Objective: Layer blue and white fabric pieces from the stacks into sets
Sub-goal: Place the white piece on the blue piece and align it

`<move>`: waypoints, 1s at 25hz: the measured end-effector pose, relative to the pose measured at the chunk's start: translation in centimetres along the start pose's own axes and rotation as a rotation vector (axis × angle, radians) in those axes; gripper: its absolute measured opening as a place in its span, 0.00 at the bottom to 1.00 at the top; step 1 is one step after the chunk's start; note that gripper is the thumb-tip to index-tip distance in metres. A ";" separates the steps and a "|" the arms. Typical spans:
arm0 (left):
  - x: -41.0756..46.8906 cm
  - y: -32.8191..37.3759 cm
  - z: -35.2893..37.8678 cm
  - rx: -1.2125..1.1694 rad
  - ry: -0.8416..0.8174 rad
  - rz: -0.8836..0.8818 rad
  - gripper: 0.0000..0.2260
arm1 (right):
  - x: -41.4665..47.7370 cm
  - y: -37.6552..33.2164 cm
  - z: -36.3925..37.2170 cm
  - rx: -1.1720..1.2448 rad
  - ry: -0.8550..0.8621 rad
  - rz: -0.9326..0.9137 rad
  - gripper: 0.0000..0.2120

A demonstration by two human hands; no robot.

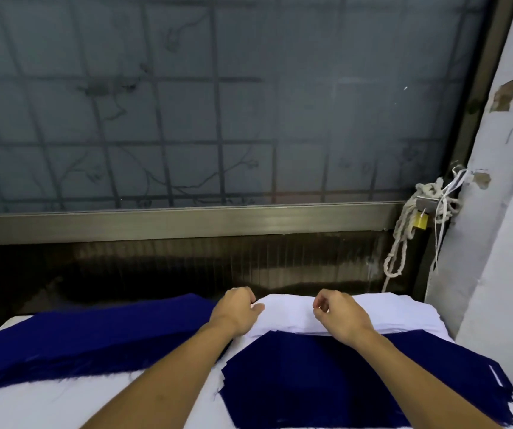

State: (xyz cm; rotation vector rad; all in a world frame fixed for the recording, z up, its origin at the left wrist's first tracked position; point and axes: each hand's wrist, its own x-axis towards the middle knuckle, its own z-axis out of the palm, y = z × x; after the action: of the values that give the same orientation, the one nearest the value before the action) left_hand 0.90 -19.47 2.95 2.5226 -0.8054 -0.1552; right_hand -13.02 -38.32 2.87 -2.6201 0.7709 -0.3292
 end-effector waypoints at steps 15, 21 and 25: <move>3.7 3.4 2.9 -0.327 -0.019 0.040 0.17 | 3.2 0.8 3.8 -0.061 0.046 -0.053 0.21; 2.4 5.4 0.5 -0.257 0.032 0.232 0.03 | 3.2 -0.5 1.8 0.207 0.058 -0.166 0.16; 0.9 5.7 -1.5 -0.217 0.122 0.285 0.05 | 2.4 -1.1 -0.1 0.276 0.072 -0.141 0.04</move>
State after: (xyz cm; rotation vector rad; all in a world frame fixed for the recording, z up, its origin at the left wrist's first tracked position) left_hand -0.96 -23.40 7.08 2.1666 -1.0275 0.0070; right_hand -10.55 -38.79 3.67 -2.4159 0.5219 -0.5328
